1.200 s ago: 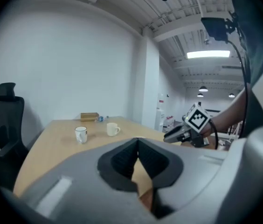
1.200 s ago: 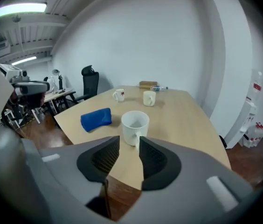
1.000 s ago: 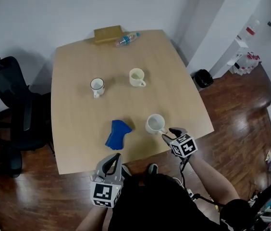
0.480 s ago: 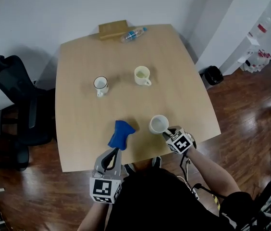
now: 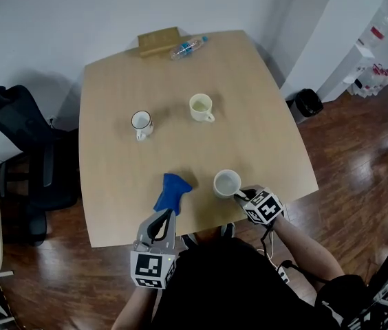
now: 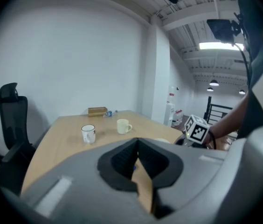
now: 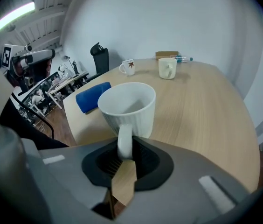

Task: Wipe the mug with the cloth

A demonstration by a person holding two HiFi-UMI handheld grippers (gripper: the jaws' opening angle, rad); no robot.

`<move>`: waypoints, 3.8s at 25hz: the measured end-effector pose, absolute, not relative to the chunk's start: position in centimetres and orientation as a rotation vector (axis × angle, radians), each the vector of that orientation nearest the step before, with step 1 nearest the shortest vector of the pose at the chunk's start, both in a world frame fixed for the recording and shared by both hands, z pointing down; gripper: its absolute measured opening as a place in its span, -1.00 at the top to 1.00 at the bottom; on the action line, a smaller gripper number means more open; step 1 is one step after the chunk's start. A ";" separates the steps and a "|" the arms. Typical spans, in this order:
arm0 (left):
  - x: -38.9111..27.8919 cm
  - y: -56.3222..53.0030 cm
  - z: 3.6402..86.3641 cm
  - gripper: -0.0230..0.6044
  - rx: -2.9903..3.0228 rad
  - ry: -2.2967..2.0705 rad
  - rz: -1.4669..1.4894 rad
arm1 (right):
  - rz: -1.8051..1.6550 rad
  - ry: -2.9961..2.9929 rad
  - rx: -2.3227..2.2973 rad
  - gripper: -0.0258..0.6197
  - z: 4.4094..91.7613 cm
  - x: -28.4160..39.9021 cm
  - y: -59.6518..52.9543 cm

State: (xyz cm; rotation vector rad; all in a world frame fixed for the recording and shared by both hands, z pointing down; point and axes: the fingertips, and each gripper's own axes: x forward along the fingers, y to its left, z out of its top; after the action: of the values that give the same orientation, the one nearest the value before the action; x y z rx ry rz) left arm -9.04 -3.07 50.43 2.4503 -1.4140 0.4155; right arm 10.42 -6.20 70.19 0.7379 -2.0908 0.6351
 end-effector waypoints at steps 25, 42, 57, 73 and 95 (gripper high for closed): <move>-10.9 -8.1 67.0 0.07 2.249 -1.270 1.093 | 0.866 -2.584 0.882 0.80 54.9 8.3 -9.5; -4.4 -9.5 43.6 0.57 2.928 -1.311 0.550 | 1.148 -2.696 0.865 0.80 50.2 5.9 -11.6; 3.2 -9.0 39.9 0.57 3.370 -1.448 0.939 | 1.419 -2.867 0.736 0.81 45.6 1.6 -12.4; -2.8 -12.0 33.4 0.57 2.828 -0.299 0.310 | 0.543 -3.064 0.248 0.81 39.2 1.6 -3.4; -7.1 -7.4 30.0 0.57 2.238 0.067 -0.962 | 1.069 -3.319 -0.427 0.81 30.5 -0.6 1.2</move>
State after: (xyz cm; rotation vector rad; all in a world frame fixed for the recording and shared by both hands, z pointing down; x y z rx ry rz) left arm -7.11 -7.40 29.98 2.2382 0.0667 -0.9618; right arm -0.61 1.19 30.51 -0.4275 -3.3193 1.0689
